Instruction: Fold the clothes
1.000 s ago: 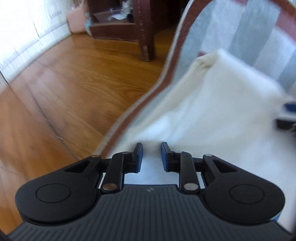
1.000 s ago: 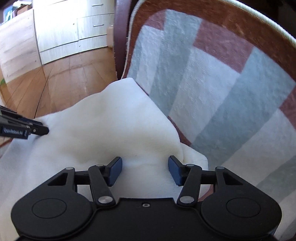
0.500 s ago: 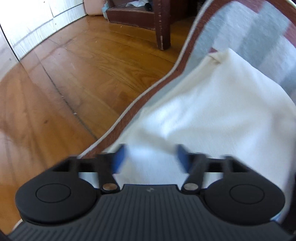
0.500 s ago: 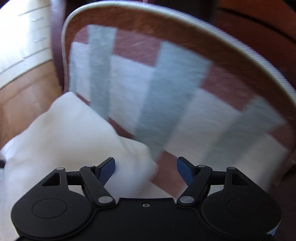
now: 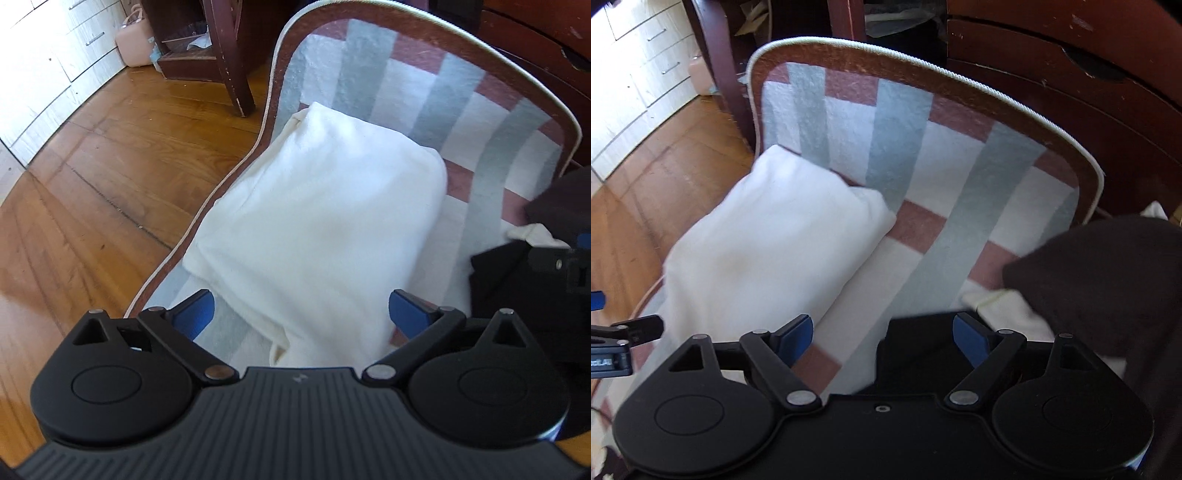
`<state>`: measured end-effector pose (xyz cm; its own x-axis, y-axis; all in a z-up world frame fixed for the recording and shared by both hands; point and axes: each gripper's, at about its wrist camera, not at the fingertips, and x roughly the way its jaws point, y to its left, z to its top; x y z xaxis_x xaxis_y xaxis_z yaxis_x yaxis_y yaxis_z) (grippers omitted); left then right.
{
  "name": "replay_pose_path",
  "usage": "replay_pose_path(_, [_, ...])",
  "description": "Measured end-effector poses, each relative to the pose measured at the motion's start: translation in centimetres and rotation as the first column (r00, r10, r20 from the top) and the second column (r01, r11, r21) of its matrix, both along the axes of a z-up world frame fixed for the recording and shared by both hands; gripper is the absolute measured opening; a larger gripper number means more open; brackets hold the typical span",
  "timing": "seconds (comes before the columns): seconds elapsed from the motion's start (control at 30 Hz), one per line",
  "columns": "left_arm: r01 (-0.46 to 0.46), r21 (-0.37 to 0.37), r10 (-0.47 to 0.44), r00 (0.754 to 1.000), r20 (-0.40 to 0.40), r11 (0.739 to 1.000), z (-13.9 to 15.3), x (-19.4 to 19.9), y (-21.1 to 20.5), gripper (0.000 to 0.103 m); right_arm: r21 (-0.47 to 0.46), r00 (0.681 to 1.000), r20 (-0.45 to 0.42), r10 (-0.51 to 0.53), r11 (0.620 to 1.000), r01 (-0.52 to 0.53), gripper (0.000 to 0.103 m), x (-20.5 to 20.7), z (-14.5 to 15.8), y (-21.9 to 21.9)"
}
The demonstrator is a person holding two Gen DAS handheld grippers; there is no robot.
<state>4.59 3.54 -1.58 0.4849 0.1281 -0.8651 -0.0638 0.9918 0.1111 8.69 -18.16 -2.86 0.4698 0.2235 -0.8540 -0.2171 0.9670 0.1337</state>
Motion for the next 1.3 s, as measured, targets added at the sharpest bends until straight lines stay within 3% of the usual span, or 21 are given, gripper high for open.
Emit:
replay_pose_path(0.23, [0.040,-0.023,-0.040,0.999,-0.016,0.999,2.1,-3.4,-3.2,0.103,-0.066,0.998,0.029,0.049,0.997,-0.047,0.087,-3.9,2.5,-0.7])
replay_pose_path(0.33, [0.055,-0.032,-0.055,0.998,-0.008,0.998,2.6,-4.4,-4.6,0.103,-0.036,0.995,0.030,0.097,0.995,-0.096,0.087,-5.5,3.4,-1.0])
replay_pose_path(0.73, [0.050,0.041,-0.050,0.999,-0.006,0.998,4.3,-8.9,-8.0,0.103,-0.050,0.976,0.116,0.182,0.983,-0.177,0.086,-11.5,6.9,-2.6])
replay_pose_path(1.0, [-0.006,-0.011,0.007,1.000,0.014,1.000,4.3,-11.5,-8.4,0.103,-0.130,0.970,0.135,0.203,0.974,-0.186,0.086,-14.3,6.8,-3.2])
replay_pose_path(1.3, [-0.022,0.020,0.022,1.000,-0.014,1.000,3.2,-11.6,-8.4,0.103,-0.132,0.977,0.092,0.192,0.975,-0.179,0.086,-14.2,4.7,-3.0])
